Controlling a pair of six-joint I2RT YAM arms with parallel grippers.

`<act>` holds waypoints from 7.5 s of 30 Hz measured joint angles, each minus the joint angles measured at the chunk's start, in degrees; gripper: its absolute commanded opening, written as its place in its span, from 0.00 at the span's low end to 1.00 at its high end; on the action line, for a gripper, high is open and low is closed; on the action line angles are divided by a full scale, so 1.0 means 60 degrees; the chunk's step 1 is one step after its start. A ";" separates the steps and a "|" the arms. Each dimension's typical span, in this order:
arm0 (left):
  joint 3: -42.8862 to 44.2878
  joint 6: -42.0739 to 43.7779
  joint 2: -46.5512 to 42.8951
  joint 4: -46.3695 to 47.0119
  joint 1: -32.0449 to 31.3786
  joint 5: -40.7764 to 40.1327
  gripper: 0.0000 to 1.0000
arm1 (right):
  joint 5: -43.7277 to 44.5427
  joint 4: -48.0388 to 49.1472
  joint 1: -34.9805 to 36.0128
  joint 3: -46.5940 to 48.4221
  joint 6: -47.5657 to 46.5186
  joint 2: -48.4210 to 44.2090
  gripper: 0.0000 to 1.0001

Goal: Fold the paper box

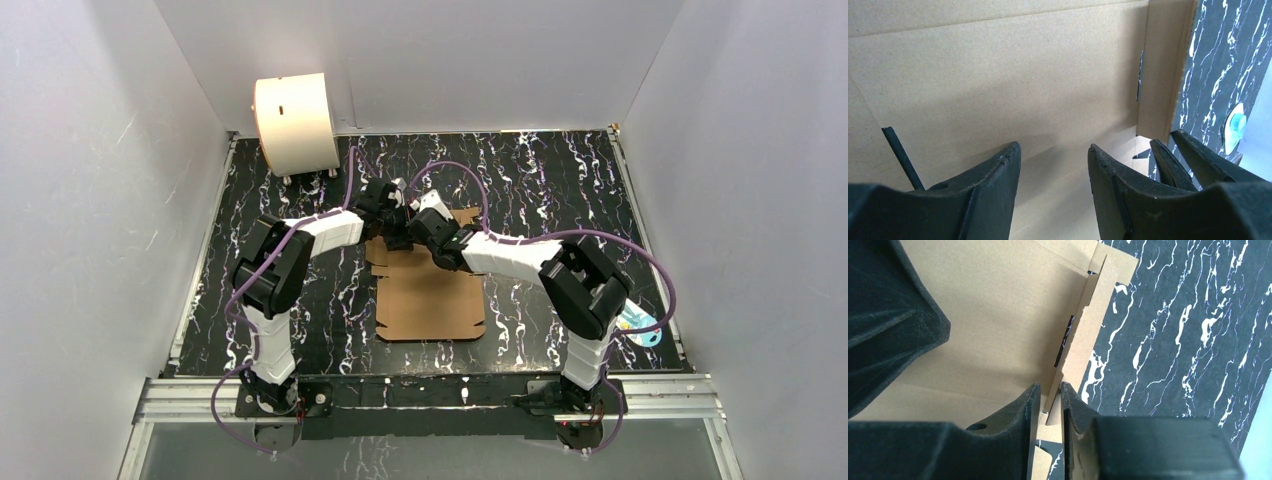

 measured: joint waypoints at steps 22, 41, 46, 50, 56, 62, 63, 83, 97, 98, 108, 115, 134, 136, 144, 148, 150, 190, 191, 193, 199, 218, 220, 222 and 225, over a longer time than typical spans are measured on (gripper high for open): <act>-0.2466 -0.0044 -0.4404 -0.1045 0.0433 -0.0794 0.73 | -0.2543 0.1585 -0.0015 -0.1617 0.0353 -0.1949 0.53; -0.5359 -0.1162 -0.5421 0.0244 0.1537 -0.0630 0.75 | -0.5198 0.4113 -0.1162 -0.3351 0.1464 -0.1843 0.68; -0.5362 -0.1220 -0.4918 0.0852 0.1599 -0.0499 0.74 | -0.5668 0.4572 -0.1311 -0.3606 0.1679 -0.1810 0.70; -0.5366 -0.1239 -0.4605 0.1180 0.1636 -0.0463 0.72 | -0.5847 0.4798 -0.1337 -0.3639 0.1778 -0.1676 0.71; -0.5377 -0.1268 -0.4346 0.1701 0.1643 -0.0171 0.66 | -0.5949 0.4943 -0.1337 -0.3657 0.1803 -0.1475 0.73; -0.5533 -0.1348 -0.4328 0.2033 0.1639 0.0280 0.57 | -0.5989 0.5202 -0.1337 -0.3657 0.1807 -0.1370 0.73; -0.5537 -0.1362 -0.4328 0.2073 0.1639 0.0335 0.55 | -0.5989 0.5235 -0.1337 -0.3657 0.1807 -0.1355 0.73; -0.4186 -0.0572 -0.4240 0.0346 0.0299 -0.1228 0.28 | -0.5982 0.5421 -0.1362 -0.3654 0.1869 -0.1279 0.74; -0.3118 0.0259 -0.3428 -0.1319 -0.0761 -0.3541 0.20 | -0.5978 0.5439 -0.1373 -0.3654 0.2040 -0.1271 0.75; -0.3085 0.0291 -0.3428 -0.1392 -0.0790 -0.3585 0.21 | -0.5978 0.5439 -0.1373 -0.3650 0.2044 -0.1271 0.75; -0.2616 0.0481 -0.3887 -0.2011 -0.0874 -0.3971 0.43 | -0.6033 0.4827 -0.1399 -0.3614 0.1927 -0.1614 0.80; -0.2120 0.0539 -0.4109 -0.2087 -0.0878 -0.3723 0.59 | -0.7206 0.4452 -0.2732 -0.3993 0.1927 -0.3257 0.81; -0.1410 0.0474 -0.1865 -0.1024 -0.0568 -0.1326 0.74 | -1.2677 0.6444 -0.7333 -0.6601 0.3854 -0.3395 0.68; -0.1402 0.0466 -0.1770 -0.1009 -0.0521 -0.1217 0.74 | -1.2907 0.6732 -0.7333 -0.6601 0.4014 -0.3126 0.67; -0.1300 0.0474 -0.1577 -0.0951 -0.0444 -0.1049 0.73 | -1.3486 0.7766 -0.7333 -0.6594 0.4368 -0.1993 0.62; -0.1300 0.0470 -0.1570 -0.0947 -0.0433 -0.1009 0.73 | -1.3857 0.8371 -0.7333 -0.6586 0.4568 -0.1577 0.61; -0.1300 0.0470 -0.1566 -0.0943 -0.0430 -0.0998 0.73 | -1.4054 0.8597 -0.7329 -0.6561 0.4652 -0.1392 0.60; -0.1322 0.0211 -0.1443 -0.0517 -0.0393 -0.0707 0.72 | -0.6284 0.2787 -0.2761 -0.3581 0.2153 -0.2532 0.35; -0.1322 0.0211 -0.1443 -0.0521 -0.0393 -0.0707 0.72 | -0.6062 0.2670 -0.2648 -0.3519 0.2102 -0.2521 0.37; -0.1322 0.0215 -0.1446 -0.0528 -0.0393 -0.0714 0.72 | -0.5748 0.2484 -0.2550 -0.3432 0.2047 -0.2514 0.39; -0.1322 0.0284 -0.1774 -0.0965 -0.0222 -0.0787 0.73 | -0.5246 0.2065 -0.2565 -0.3238 0.1810 -0.2535 0.49; -0.1381 0.0980 -0.3413 -0.2248 0.2590 -0.0484 0.66 | -0.7832 0.2215 -0.3701 -0.2135 0.0790 -0.2761 0.72; -0.1155 0.1038 -0.2925 -0.2313 0.2623 -0.0433 0.63 | -0.8102 0.2313 -0.3727 -0.1865 0.0736 -0.2528 0.73; -0.0965 0.1067 -0.2484 -0.2342 0.2634 -0.0426 0.61 | -0.8368 0.2371 -0.3763 -0.1636 0.0645 -0.2284 0.74; -0.0743 0.1104 -0.2004 -0.2346 0.2634 -0.0433 0.55 | -0.8717 0.2357 -0.3792 -0.1275 0.0470 -0.1843 0.74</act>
